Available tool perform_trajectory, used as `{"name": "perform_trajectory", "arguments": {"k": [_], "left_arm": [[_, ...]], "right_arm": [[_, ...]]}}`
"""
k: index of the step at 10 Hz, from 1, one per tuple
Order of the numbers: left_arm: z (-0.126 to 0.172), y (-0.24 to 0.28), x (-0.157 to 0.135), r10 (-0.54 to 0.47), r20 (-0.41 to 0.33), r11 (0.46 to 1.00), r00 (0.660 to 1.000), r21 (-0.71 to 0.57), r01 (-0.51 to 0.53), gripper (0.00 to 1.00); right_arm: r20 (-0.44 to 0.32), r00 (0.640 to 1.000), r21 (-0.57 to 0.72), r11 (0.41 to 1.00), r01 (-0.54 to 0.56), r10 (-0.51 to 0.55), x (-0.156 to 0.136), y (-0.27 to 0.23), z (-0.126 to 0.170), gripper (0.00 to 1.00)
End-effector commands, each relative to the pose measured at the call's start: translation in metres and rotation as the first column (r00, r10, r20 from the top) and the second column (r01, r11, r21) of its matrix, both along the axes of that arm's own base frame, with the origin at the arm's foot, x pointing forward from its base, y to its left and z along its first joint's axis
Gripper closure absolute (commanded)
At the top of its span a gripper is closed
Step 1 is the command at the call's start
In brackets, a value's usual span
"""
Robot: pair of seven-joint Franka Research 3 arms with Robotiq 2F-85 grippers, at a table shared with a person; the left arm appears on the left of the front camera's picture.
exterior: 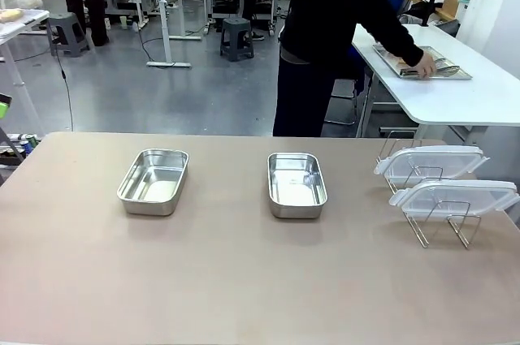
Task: Place the bread in airtight containers.
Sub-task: Lift both Airtight Container.
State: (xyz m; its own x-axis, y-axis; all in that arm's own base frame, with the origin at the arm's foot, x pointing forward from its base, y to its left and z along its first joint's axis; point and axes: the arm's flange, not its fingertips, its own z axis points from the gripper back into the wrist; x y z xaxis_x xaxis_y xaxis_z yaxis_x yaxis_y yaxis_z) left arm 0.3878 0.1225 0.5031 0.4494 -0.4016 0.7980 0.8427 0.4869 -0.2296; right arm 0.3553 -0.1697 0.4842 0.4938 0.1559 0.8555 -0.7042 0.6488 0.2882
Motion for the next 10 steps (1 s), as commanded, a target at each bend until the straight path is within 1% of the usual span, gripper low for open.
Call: {"name": "perform_trajectory", "arguments": {"k": [1, 10], "left_arm": [[0.0008, 0.0011, 0.0019, -0.013, 0.025, 1.0, 1.0, -0.023, 0.014, 0.0], [0.0008, 0.0011, 0.0019, -0.013, 0.025, 1.0, 1.0, -0.023, 0.014, 0.0]], "right_arm": [[0.039, 0.999, 0.01, 1.0, -0.008, 0.008, 0.005, -0.0016, 0.0003, 0.0], [0.039, 0.999, 0.01, 1.0, -0.008, 0.008, 0.005, -0.0016, 0.0003, 0.0]]}}
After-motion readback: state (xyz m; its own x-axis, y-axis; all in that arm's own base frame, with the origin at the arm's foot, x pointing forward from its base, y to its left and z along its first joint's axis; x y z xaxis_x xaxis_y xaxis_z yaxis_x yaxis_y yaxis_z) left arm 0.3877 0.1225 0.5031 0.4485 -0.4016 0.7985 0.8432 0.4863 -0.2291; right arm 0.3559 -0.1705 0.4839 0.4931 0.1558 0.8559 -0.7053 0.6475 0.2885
